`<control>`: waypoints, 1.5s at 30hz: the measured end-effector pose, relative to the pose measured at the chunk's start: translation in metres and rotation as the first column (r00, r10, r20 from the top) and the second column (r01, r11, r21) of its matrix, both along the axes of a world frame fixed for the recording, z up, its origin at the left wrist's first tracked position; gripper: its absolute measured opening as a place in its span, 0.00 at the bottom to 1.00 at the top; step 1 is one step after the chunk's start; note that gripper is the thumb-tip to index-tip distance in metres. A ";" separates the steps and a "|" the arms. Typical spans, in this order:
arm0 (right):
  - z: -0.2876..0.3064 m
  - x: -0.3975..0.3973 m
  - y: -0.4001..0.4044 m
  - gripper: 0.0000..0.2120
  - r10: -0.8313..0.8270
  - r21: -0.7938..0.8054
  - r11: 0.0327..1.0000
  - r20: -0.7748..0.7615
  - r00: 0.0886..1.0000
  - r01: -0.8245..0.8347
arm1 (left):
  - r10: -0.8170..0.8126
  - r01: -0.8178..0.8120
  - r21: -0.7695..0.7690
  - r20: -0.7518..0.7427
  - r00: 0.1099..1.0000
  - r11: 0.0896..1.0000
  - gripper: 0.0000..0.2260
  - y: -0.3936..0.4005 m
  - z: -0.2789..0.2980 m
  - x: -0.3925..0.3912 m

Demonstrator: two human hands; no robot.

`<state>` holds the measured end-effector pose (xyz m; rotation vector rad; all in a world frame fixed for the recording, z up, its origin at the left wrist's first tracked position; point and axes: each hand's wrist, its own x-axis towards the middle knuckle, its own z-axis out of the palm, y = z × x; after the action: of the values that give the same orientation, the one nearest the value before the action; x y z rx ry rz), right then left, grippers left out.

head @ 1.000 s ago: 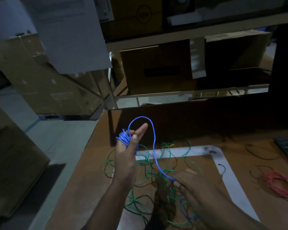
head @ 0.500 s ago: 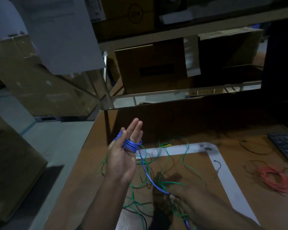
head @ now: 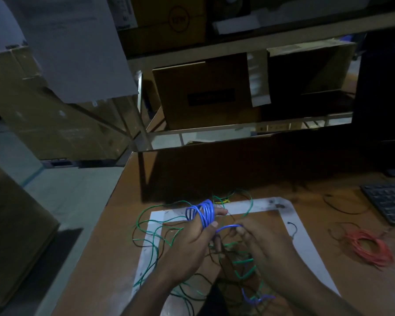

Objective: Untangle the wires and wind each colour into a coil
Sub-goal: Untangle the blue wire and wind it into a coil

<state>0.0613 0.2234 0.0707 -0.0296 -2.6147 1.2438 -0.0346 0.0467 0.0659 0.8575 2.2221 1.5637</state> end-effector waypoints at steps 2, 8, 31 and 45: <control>-0.001 -0.001 -0.005 0.20 0.021 0.000 1.000 -0.022 1.000 -0.021 | -0.012 0.012 -0.031 -0.019 1.000 0.999 0.14 0.000 0.002 0.002; -0.004 0.000 -0.003 0.18 -0.017 0.020 1.000 0.021 1.000 0.016 | -0.007 -0.003 -0.094 -0.112 0.994 0.996 0.10 -0.003 0.007 -0.002; -0.039 -0.001 0.029 0.14 0.104 0.018 0.993 0.344 0.933 -0.117 | -0.194 -0.294 0.757 0.482 0.854 0.584 0.19 -0.014 0.051 -0.028; -0.069 0.007 0.037 0.17 -0.248 -0.323 0.855 0.432 0.867 0.405 | -0.537 -0.164 0.888 0.398 0.744 0.430 0.16 -0.031 0.062 -0.053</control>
<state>0.0687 0.2608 0.0020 -0.8438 -2.4254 1.7532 -0.0880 0.0156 0.1280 0.5798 0.6195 2.4229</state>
